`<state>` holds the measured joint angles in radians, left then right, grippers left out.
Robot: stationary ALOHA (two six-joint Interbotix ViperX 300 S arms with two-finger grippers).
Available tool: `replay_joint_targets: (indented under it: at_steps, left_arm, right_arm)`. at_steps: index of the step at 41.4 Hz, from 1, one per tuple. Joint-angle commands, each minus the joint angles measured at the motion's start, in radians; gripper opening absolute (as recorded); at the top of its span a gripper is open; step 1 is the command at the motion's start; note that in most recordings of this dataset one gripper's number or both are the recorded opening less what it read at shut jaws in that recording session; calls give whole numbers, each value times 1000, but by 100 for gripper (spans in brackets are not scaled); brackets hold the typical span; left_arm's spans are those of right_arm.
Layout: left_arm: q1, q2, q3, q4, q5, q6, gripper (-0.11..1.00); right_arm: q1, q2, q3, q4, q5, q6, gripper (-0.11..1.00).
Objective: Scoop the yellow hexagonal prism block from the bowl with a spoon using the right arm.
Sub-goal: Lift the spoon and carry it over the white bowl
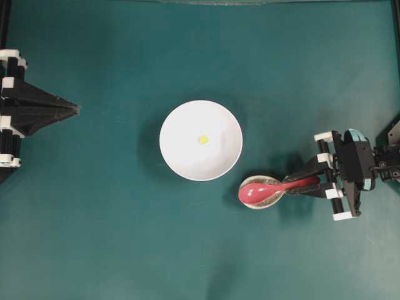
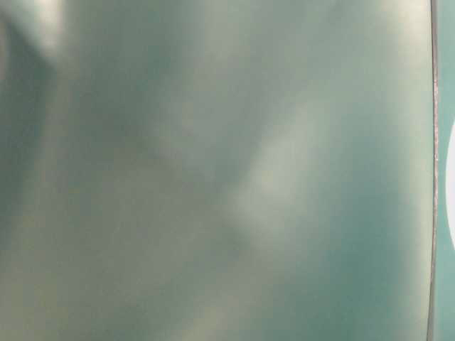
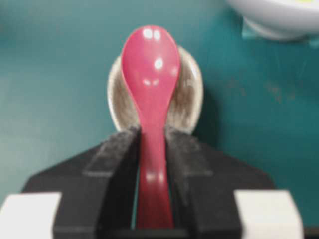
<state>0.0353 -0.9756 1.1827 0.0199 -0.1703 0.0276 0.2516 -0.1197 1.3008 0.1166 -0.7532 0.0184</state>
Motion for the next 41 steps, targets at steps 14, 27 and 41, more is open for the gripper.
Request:
replay_joint_targets:
  at_steps: [14, 27, 41]
  left_arm:
    - [3, -21, -28, 3, 38, -6, 1]
    - [3, -32, -31, 3, 48, -8, 1]
    - [3, -26, -29, 2, 54, -9, 1]
  right_arm:
    - [-44, -241, -138, 2, 334, 0, 22]
    - [-213, -394, -328, -2, 781, -5, 22]
    - [-331, -333, -577, -12, 1220, -5, 22]
